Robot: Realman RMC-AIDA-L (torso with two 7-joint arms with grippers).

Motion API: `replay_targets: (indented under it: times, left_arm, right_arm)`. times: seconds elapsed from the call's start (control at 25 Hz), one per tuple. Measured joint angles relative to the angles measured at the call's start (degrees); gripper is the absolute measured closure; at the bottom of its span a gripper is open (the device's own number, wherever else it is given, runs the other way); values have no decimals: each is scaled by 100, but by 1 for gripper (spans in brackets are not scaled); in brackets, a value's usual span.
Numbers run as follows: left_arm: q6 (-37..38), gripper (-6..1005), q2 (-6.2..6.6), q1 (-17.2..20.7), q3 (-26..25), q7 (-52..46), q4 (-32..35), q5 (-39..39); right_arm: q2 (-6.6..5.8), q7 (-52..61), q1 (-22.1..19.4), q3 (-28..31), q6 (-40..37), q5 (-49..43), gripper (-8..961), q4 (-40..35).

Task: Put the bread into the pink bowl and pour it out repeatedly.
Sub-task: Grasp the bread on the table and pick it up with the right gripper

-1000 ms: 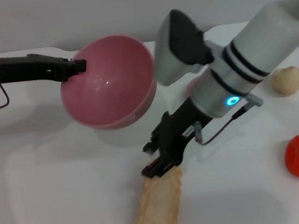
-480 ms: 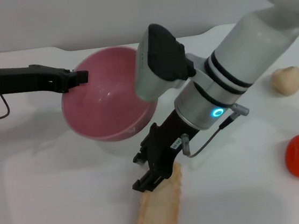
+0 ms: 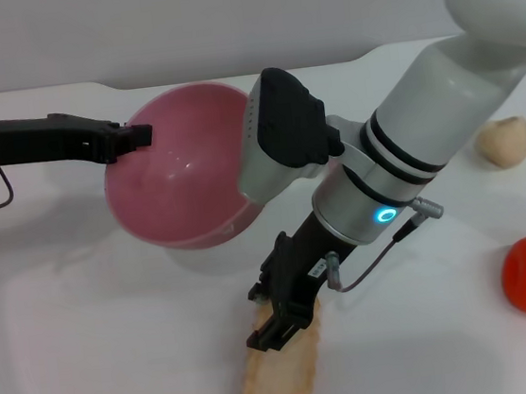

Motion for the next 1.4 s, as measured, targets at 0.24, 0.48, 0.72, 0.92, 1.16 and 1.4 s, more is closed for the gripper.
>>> replay_targets:
  times: [0.24,0.48,0.72,0.92,1.16,1.4]
  left_arm:
    - [0,951,27,30,0,15,6,18]
    - [-6,951,40,54,-29,61,7,9]
    - [-16,951,39,71,-52,111,7,8]
    - [-26,951,38,83,-52,137,7,5]
    - [-25,950,20,83,-52,167,13,-1]
    - [-16,950,-4,100,-53,204,16,-2]
  right_arm:
    - [-4,50,-3,-3,-2,-30,336,59]
    - [-5,132,-4,-6,-7,-108,337,109]
    - [-4,170,-3,-73,8,-112,336,261]
    - [4,196,-3,-82,67,-112,335,442]
    - [13,287,-16,-156,225,-111,337,569]
    - [15,326,-40,-228,334,-81,336,645]
